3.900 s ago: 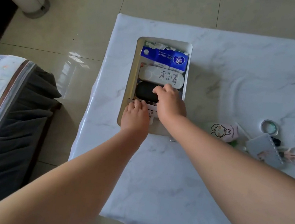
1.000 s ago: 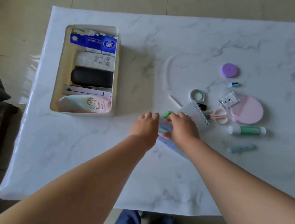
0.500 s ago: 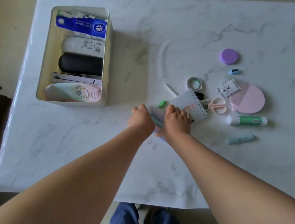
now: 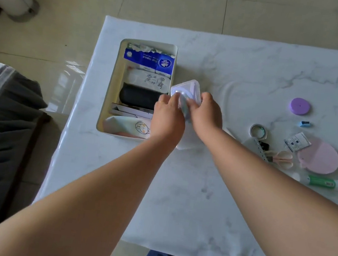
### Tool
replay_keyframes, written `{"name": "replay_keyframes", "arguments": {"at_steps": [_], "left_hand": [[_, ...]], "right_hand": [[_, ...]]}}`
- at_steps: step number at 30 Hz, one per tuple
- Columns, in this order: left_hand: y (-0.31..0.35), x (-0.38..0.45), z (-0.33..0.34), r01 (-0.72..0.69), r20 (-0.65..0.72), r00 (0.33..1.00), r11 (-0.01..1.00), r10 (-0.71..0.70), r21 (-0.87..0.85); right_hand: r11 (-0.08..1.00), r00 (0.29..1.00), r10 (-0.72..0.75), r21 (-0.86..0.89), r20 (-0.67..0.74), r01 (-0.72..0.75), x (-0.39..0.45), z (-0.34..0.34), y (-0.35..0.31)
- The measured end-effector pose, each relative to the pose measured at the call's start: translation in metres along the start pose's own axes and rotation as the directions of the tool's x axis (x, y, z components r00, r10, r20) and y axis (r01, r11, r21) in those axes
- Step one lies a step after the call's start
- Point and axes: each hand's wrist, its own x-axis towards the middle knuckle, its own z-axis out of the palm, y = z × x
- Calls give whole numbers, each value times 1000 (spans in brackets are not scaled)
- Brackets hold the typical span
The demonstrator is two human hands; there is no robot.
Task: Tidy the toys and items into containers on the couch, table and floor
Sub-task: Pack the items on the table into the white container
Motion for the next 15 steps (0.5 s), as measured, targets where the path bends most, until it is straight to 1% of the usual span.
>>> {"name": "replay_keyframes", "arguments": {"at_steps": [4, 6, 8, 10, 13, 15], "left_hand": [[-30, 28, -32, 8, -79, 997, 997, -1, 80], [-48, 38, -44, 8, -82, 997, 992, 3, 124], [-70, 51, -56, 12, -60, 998, 986, -2, 167], [-91, 65, -65, 5, -25, 1000, 977, 0, 214], [-111, 78, -70, -58, 56, 997, 962, 44, 267], [-119, 85, -71, -98, 108, 992, 950, 68, 298]], "right_hand": [[996, 999, -36, 79, 13, 35, 12, 30, -49], [991, 999, -30, 132, 43, 24, 17, 45, -69], [985, 996, 2, 173, 85, -17, 25, 63, -88], [983, 993, 36, 175, 114, -56, 36, 82, -103], [980, 986, 83, 166, 148, -107, 51, 104, -113], [982, 979, 85, 152, 186, -114, 57, 117, -117]]}}
